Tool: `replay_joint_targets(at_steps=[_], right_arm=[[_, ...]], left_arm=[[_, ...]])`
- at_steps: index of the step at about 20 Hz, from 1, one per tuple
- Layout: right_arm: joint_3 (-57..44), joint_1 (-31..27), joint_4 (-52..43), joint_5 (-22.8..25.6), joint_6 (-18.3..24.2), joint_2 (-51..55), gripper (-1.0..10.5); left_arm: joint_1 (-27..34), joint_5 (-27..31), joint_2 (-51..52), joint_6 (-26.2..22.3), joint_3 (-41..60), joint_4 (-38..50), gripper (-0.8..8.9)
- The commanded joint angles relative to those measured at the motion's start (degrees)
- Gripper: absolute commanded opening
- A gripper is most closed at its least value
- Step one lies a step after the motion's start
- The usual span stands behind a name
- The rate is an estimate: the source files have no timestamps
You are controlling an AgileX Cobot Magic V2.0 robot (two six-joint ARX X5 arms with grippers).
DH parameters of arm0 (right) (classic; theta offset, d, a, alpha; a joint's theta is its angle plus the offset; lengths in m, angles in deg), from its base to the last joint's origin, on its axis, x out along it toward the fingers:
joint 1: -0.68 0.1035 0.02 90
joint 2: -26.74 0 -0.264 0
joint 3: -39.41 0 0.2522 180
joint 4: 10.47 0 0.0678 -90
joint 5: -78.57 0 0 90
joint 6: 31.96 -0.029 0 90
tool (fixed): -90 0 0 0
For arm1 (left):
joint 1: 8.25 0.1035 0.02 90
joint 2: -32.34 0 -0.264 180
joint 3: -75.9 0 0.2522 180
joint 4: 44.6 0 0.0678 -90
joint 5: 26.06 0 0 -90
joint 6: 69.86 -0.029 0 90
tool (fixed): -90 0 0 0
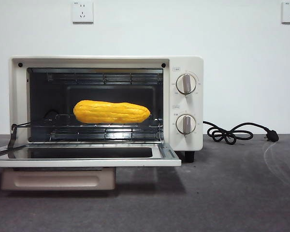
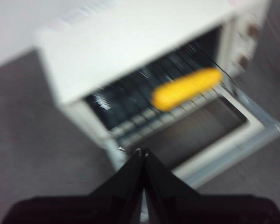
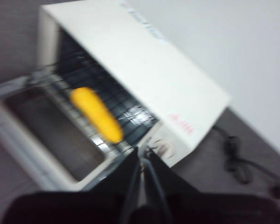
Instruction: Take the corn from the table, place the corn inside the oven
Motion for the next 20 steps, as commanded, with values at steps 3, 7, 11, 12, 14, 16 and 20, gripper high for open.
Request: replay_joint_targets(at_steps=[3,7,11,12,14,16,20], right_arm=[[0.15,-2.16,3.65,-14.78,-3.72,5.03,-0.1],[0.15,-5.6,4.46,-27.96,-3.41,6.54,-0.1],[0.15,-9.64,5.16,-35.98,-1.7,6.12,-0.1],[0.15,-10.67,5.46,-37.29,-1.64,5.68,-0.1],[0.15,-12.7,6.21,-39.5,-1.53,4.98,-0.1],[0.15,-15.02,6.67,-41.44,-1.53,4.09,-0.1],[0.15,-20.39,6.84,-46.69,-1.05,1.99,-0.1]], left_arm=[[0.92,-12.57,-6.84,-5.18,0.24,2.47,-0.09],[5.75,-27.56,-9.6,-8.41,0.26,5.46,-0.09],[15.28,-42.51,-10.58,-9.99,0.79,7.02,-0.09],[18.23,-46.71,-10.58,-10.12,1.22,7.19,-0.09],[24.15,-54.82,-10.58,-10.21,2.6,7.58,-0.09],[30.75,-62.23,-10.51,-10.21,4.79,8.13,-0.09],[45.0,-71.97,-10.49,-10.21,11.72,10.29,-0.09]])
